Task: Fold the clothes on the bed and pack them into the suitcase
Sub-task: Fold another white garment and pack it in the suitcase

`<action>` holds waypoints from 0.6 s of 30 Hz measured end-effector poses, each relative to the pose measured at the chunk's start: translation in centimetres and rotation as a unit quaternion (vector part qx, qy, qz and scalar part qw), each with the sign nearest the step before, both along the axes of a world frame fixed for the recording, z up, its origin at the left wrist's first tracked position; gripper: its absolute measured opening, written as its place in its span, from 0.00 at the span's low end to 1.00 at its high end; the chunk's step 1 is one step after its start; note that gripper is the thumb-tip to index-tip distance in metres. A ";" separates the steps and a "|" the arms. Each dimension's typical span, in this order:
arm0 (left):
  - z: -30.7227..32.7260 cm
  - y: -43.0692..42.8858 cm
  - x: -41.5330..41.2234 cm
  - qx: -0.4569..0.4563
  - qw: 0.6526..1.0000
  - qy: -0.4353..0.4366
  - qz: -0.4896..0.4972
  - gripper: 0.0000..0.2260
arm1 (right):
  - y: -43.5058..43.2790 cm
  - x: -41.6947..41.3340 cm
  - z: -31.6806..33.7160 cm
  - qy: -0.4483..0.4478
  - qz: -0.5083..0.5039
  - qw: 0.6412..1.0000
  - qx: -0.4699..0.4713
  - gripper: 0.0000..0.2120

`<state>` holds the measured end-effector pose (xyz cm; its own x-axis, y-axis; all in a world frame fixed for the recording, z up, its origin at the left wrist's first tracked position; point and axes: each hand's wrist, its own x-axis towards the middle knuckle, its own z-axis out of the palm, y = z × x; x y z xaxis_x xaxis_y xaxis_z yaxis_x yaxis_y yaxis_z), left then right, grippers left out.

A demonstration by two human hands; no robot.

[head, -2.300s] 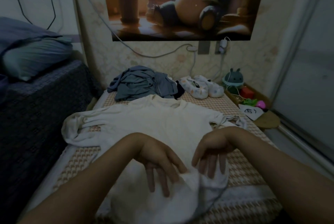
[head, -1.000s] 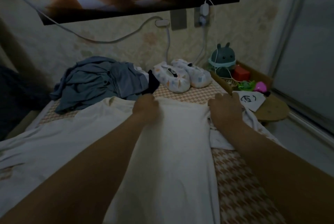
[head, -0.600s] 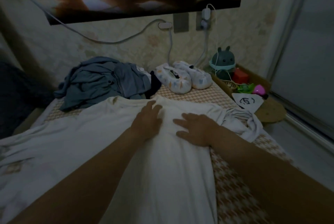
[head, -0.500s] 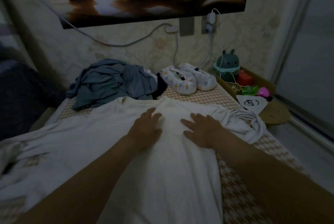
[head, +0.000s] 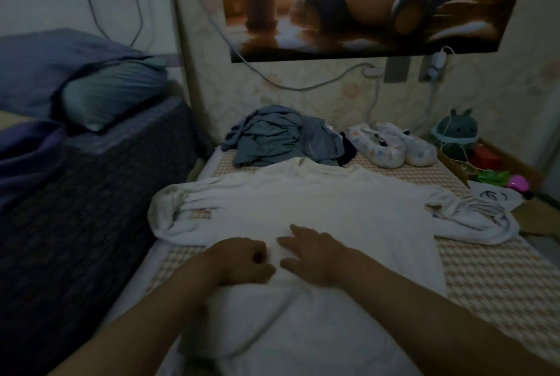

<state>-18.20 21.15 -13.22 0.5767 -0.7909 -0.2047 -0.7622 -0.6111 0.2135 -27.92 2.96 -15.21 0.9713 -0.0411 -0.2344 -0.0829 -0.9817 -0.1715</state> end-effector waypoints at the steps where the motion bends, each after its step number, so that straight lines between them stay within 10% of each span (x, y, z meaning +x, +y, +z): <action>1: 0.3 1.1 -0.5 -0.004 0.999 0.032 0.015 0.19 | 1.1 -0.2 -0.5 0.005 0.000 1.000 0.000 0.31; 7: -0.6 6.6 -2.4 -0.009 0.995 -0.042 0.091 0.45 | 3.8 -1.0 -1.6 -0.007 -0.028 0.999 -0.028 0.30; 15: 3.1 10.1 -0.6 0.035 0.981 0.104 0.157 0.21 | 3.8 -3.4 -1.7 -0.005 0.012 1.000 -0.015 0.31; 18: 3.4 10.0 -1.9 0.158 0.979 -0.064 0.113 0.27 | 3.0 -4.8 -1.1 -0.013 0.025 0.999 -0.016 0.32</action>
